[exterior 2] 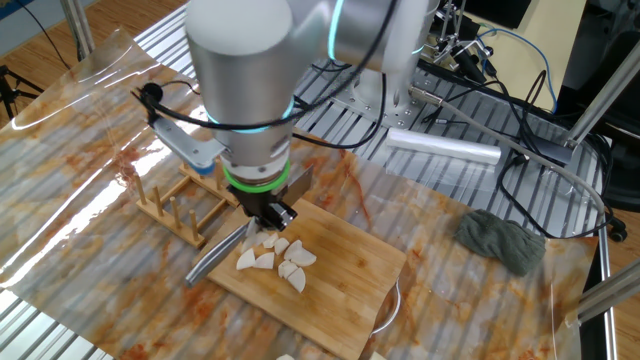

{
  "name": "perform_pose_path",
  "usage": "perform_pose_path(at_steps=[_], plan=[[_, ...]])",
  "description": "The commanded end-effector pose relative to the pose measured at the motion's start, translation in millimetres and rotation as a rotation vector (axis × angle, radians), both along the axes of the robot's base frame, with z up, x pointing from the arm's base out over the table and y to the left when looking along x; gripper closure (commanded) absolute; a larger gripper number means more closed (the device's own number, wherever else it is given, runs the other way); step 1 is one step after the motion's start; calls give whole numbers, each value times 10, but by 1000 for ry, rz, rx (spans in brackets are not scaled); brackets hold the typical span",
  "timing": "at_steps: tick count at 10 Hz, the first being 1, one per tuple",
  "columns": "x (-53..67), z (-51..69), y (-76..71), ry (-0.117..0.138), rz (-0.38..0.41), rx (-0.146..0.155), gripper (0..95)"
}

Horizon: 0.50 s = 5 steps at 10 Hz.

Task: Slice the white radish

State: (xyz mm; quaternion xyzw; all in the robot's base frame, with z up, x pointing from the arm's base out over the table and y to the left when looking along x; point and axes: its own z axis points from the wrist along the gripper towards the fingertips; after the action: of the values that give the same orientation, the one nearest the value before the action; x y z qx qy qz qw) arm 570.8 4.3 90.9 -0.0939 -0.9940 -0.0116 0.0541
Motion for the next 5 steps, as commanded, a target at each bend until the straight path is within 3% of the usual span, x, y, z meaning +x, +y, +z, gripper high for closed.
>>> perform_pose_path(at_steps=[1,3,5], plan=[[59,7,2,0,-18,16,950],[60,5,14,-11,-43,33,950],[42,37,13,-32,-54,18,950]])
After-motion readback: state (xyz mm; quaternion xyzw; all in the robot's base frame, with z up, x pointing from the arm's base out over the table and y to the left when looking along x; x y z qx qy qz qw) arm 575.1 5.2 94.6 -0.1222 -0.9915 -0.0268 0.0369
